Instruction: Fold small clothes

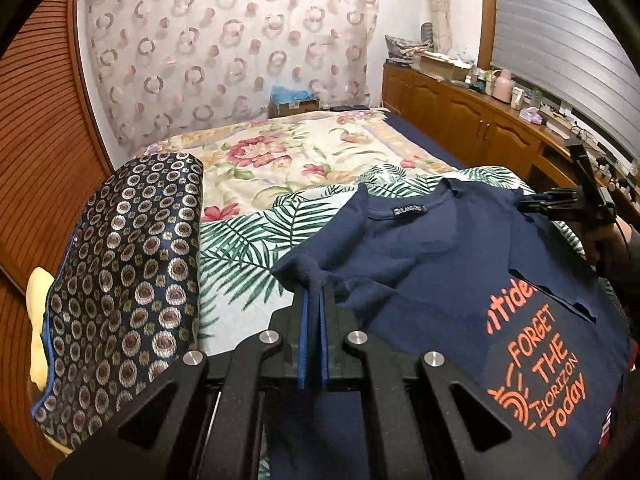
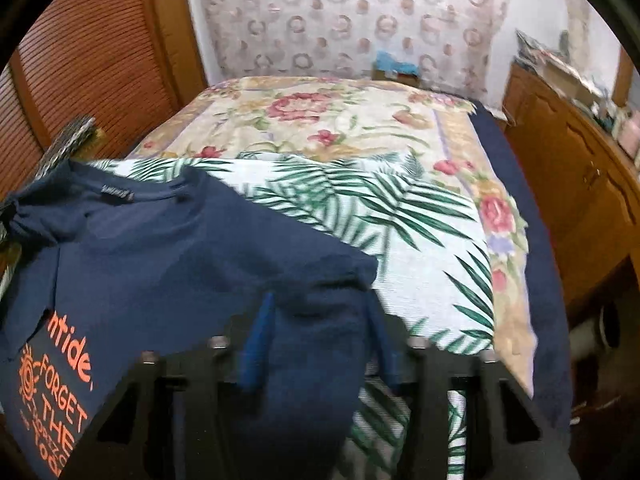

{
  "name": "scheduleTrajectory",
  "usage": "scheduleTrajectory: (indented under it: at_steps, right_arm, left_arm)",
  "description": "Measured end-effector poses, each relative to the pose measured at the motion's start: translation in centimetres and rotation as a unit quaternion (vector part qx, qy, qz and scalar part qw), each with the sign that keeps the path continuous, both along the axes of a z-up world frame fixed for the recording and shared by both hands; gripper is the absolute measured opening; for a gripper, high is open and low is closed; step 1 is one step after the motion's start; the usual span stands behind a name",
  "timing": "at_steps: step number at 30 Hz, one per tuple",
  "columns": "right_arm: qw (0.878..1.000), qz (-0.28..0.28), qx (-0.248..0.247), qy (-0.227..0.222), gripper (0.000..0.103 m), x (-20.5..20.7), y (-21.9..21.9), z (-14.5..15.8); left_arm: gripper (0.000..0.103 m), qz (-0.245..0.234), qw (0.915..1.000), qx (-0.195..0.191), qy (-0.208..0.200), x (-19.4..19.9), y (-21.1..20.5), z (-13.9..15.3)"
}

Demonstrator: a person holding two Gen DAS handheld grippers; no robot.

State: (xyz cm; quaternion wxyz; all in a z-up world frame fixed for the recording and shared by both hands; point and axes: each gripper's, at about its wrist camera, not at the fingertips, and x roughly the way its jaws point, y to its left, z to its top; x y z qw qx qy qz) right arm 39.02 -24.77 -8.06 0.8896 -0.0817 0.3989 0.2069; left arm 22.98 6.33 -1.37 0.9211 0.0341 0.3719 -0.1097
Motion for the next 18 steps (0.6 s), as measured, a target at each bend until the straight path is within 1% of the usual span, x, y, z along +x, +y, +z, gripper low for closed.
scheduleTrajectory:
  at_steps: [1, 2, 4, 7, 10, 14, 18]
  right_arm:
    - [1.000, 0.008, 0.005, 0.001, 0.007, -0.4, 0.2, 0.1]
    - [1.000, 0.017, 0.011, -0.002, 0.006, -0.9, 0.4, 0.5]
    - [0.999, 0.027, 0.018, -0.032, 0.006, -2.7, 0.5, 1.7]
    - [0.995, 0.041, 0.046, -0.075, 0.005, -5.9, 0.2, 4.2]
    - [0.991, 0.052, 0.059, -0.108, 0.005, -9.2, -0.1, 6.3]
    - [0.986, 0.060, 0.065, -0.138, 0.005, -13.3, -1.2, 8.3]
    - [0.984, 0.064, 0.071, -0.153, 0.005, -17.6, -2.8, 8.5]
  left_arm:
    - [0.005, 0.000, 1.0000, -0.002, -0.002, -0.5, 0.0, 0.1]
    - [0.005, 0.000, 1.0000, -0.004, -0.006, -1.0, 0.0, 0.3]
    - [0.005, -0.002, 0.9998, -0.008, -0.016, -2.2, -0.1, 0.8]
    - [0.005, -0.003, 0.9992, -0.019, -0.035, -4.6, 0.4, 1.7]
    - [0.005, -0.004, 0.9988, -0.016, -0.046, -6.3, 0.6, 2.2]
    - [0.005, 0.003, 0.9976, -0.022, -0.066, -9.2, 1.5, 3.2]
    - [0.005, 0.007, 0.9958, -0.033, -0.085, -12.5, 2.3, 4.1]
